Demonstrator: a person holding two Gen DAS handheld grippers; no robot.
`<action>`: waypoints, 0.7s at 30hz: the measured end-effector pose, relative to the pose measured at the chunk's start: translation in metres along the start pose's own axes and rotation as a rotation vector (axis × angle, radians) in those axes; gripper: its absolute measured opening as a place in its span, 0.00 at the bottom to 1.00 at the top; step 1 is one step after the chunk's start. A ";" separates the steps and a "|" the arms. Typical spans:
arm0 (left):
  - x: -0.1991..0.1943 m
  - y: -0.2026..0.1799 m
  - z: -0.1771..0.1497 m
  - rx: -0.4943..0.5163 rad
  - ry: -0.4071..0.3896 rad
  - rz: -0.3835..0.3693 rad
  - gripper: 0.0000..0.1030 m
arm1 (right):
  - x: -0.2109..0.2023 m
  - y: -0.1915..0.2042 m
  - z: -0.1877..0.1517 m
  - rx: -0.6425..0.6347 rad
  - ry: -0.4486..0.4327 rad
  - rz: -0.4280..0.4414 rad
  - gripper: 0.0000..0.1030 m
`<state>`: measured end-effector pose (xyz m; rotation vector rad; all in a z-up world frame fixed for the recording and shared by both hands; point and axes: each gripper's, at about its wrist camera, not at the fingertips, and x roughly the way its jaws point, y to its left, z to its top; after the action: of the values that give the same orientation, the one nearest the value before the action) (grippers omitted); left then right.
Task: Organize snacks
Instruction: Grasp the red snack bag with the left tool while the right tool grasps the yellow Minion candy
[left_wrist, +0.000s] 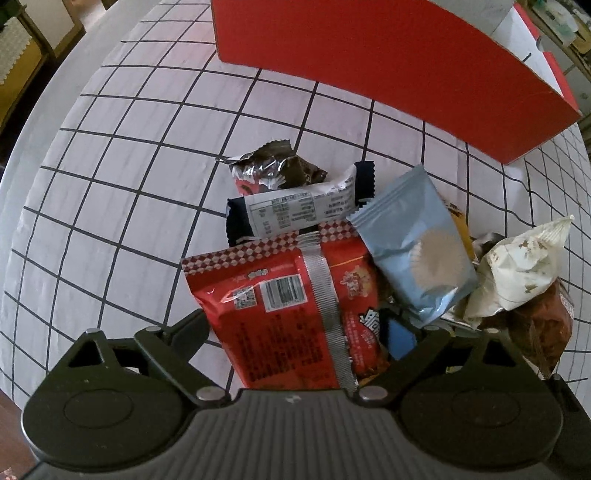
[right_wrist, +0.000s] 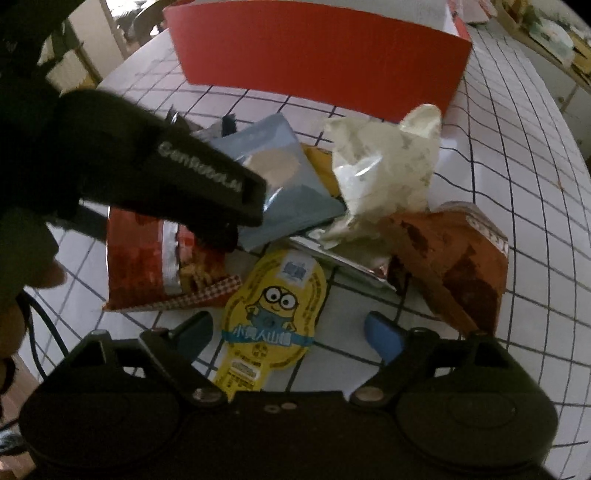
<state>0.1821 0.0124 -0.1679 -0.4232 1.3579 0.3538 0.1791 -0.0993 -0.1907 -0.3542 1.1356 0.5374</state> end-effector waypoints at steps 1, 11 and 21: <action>0.000 0.000 0.000 -0.001 -0.001 0.003 0.91 | 0.000 0.002 0.000 -0.007 0.002 -0.012 0.86; -0.004 0.012 -0.002 -0.034 -0.006 -0.017 0.74 | -0.007 0.015 0.000 -0.016 -0.015 -0.016 0.51; -0.015 0.031 -0.016 -0.064 -0.023 -0.030 0.71 | -0.027 0.012 -0.012 0.056 -0.054 0.014 0.49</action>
<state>0.1508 0.0318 -0.1586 -0.4904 1.3188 0.3766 0.1553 -0.1018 -0.1706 -0.2816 1.0994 0.5235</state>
